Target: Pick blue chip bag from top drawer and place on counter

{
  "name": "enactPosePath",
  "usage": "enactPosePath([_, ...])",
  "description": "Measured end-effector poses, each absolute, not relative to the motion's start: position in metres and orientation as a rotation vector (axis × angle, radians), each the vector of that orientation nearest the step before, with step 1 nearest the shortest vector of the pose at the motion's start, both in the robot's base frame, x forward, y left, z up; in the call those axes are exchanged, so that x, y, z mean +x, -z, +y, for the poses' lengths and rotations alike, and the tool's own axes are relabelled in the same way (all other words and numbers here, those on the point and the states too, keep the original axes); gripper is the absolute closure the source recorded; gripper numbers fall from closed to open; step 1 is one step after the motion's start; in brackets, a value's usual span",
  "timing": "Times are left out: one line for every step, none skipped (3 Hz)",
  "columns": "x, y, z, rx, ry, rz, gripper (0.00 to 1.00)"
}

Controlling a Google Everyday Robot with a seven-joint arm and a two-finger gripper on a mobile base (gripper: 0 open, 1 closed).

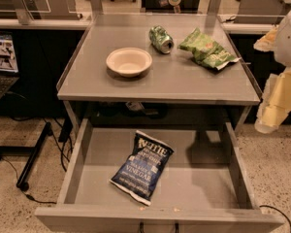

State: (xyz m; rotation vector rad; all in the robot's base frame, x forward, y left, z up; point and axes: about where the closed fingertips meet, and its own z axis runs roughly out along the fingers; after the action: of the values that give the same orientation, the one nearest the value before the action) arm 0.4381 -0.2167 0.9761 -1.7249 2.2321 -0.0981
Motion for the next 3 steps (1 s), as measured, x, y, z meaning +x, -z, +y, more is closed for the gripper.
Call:
enactPosePath([0.438,-0.975,-0.215,-1.714,0.098,2.228,0.00])
enactPosePath([0.442,-0.939,-0.207,-1.703,-0.010,2.206,0.00])
enactPosePath([0.452,-0.889,-0.190,-1.670,-0.197,2.121,0.00])
